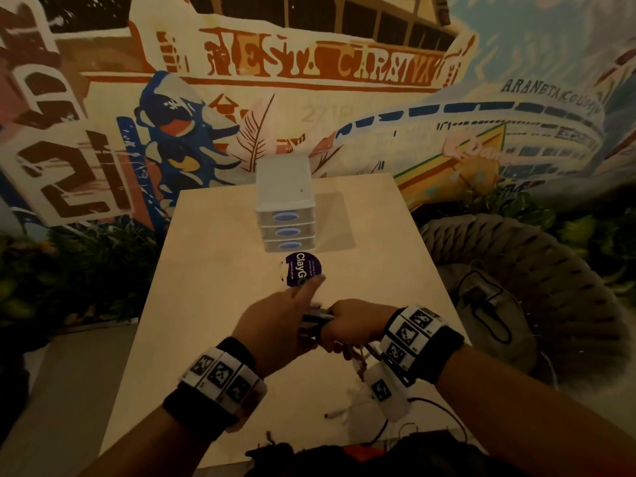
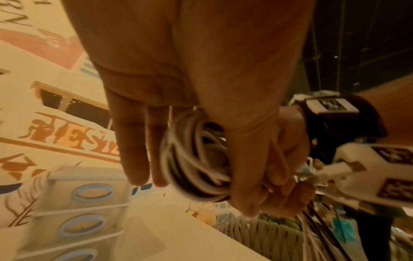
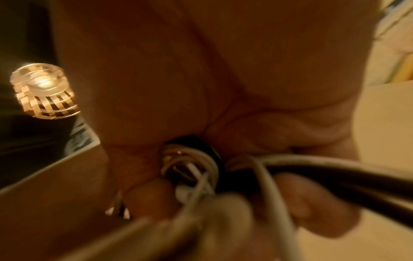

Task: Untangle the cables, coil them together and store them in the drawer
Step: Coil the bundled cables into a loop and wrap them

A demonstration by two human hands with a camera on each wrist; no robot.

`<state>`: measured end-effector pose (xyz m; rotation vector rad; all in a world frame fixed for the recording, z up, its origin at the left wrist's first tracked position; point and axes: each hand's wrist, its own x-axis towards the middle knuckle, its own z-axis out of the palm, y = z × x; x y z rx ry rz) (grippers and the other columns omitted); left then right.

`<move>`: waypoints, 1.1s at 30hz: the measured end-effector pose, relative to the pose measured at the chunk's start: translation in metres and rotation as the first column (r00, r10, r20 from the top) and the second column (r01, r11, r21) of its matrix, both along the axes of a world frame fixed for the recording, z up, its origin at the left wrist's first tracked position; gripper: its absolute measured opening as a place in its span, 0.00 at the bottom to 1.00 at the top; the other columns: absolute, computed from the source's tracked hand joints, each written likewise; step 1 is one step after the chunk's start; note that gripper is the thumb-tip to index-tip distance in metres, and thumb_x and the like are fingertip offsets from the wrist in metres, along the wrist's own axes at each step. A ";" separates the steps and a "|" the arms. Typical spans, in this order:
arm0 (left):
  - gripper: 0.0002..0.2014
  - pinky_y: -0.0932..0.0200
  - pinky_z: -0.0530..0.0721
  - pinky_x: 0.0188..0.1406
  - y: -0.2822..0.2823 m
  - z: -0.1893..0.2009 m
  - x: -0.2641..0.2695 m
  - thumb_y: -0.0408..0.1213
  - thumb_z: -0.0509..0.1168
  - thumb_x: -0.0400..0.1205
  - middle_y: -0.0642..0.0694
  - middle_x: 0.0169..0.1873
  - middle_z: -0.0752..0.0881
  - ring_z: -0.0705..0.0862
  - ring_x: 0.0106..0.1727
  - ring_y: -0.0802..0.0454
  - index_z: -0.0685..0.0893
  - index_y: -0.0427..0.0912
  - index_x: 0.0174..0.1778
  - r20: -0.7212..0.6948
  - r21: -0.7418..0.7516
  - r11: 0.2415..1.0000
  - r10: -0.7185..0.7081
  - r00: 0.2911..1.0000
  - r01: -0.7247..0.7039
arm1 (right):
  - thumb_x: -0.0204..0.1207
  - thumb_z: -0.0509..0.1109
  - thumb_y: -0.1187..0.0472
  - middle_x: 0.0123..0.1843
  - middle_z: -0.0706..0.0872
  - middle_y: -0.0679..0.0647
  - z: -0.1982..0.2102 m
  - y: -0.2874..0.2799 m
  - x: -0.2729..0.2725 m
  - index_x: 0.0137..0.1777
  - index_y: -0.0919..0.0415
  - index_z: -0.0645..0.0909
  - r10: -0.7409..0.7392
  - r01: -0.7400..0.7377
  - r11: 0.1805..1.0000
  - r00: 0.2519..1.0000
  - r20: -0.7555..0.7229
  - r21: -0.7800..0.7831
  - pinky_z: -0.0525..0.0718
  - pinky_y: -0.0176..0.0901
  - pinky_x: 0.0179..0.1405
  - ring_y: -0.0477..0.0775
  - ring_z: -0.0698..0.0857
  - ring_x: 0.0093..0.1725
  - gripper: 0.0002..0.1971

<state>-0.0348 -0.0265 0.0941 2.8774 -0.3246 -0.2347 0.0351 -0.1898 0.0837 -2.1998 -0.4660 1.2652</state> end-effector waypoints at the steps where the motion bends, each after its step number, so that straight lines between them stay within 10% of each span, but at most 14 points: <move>1: 0.55 0.54 0.87 0.57 0.006 0.001 -0.001 0.59 0.77 0.74 0.53 0.71 0.80 0.84 0.62 0.51 0.46 0.59 0.88 0.028 -0.030 1.000 0.006 1.000 -0.005 | 0.73 0.73 0.59 0.35 0.88 0.51 0.000 -0.005 0.002 0.40 0.59 0.86 -0.030 0.029 0.999 1.000 0.006 0.017 0.87 0.46 0.43 0.51 0.87 0.32 0.04; 6: 0.61 0.60 0.86 0.55 0.033 -0.002 -0.003 0.77 0.73 0.62 0.66 0.65 0.77 0.82 0.59 0.63 0.42 0.72 0.85 0.032 -0.304 0.947 0.115 0.993 -0.100 | 0.65 0.73 0.60 0.31 0.84 0.58 0.001 -0.024 0.009 0.42 0.68 0.85 -0.239 0.254 0.939 0.966 -0.095 0.229 0.83 0.51 0.42 0.58 0.83 0.32 0.10; 11: 0.58 0.63 0.86 0.60 0.037 -0.014 -0.003 0.66 0.80 0.64 0.74 0.74 0.73 0.80 0.70 0.65 0.52 0.71 0.85 -0.061 -0.691 0.720 0.022 0.998 -0.058 | 0.62 0.69 0.68 0.40 0.78 0.65 0.014 -0.020 0.001 0.41 0.65 0.82 -0.186 0.321 0.820 0.932 -0.310 0.474 0.80 0.45 0.35 0.56 0.79 0.33 0.07; 15: 0.39 0.61 0.77 0.74 0.014 0.001 0.001 0.60 0.78 0.70 0.68 0.73 0.78 0.77 0.75 0.62 0.76 0.58 0.78 0.110 -0.828 0.547 -0.056 0.992 0.122 | 0.61 0.72 0.66 0.45 0.81 0.70 0.015 -0.008 -0.005 0.58 0.76 0.81 -0.091 0.298 0.770 0.926 -0.366 0.564 0.84 0.49 0.39 0.64 0.80 0.40 0.24; 20: 0.18 0.62 0.86 0.60 -0.003 0.026 -0.003 0.51 0.78 0.74 0.60 0.60 0.90 0.88 0.63 0.59 0.90 0.61 0.60 0.088 -0.975 0.196 -0.089 0.992 0.104 | 0.67 0.67 0.69 0.31 0.85 0.51 0.028 0.001 -0.017 0.54 0.69 0.80 0.057 0.284 0.731 0.881 -0.470 0.621 0.84 0.40 0.35 0.49 0.83 0.30 0.14; 24: 0.08 0.35 0.84 0.64 0.001 0.026 0.001 0.38 0.77 0.76 0.39 0.51 0.92 0.88 0.61 0.36 0.92 0.42 0.50 0.087 -0.961 0.260 -0.016 0.996 0.088 | 0.76 0.70 0.71 0.37 0.87 0.57 0.035 0.004 -0.014 0.54 0.76 0.82 0.085 0.102 0.776 0.961 -0.263 0.622 0.87 0.49 0.44 0.55 0.86 0.37 0.09; 30: 0.03 0.47 0.89 0.50 0.007 0.033 0.004 0.29 0.69 0.84 0.35 0.46 0.90 0.91 0.46 0.45 0.87 0.33 0.50 0.084 -0.963 0.265 0.122 0.989 0.050 | 0.84 0.72 0.57 0.41 0.86 0.57 0.028 0.001 -0.013 0.53 0.71 0.84 0.094 -0.049 0.901 0.992 -0.083 0.431 0.85 0.51 0.56 0.54 0.85 0.44 0.14; 33: 0.06 0.34 0.90 0.51 0.014 0.026 0.006 0.28 0.66 0.86 0.29 0.48 0.88 0.91 0.45 0.41 0.83 0.28 0.54 -0.008 -0.985 0.167 0.159 0.987 -0.035 | 0.88 0.66 0.54 0.45 0.84 0.53 0.024 -0.002 -0.015 0.65 0.66 0.80 0.044 0.029 0.917 0.983 -0.175 0.397 0.87 0.47 0.56 0.52 0.86 0.46 0.15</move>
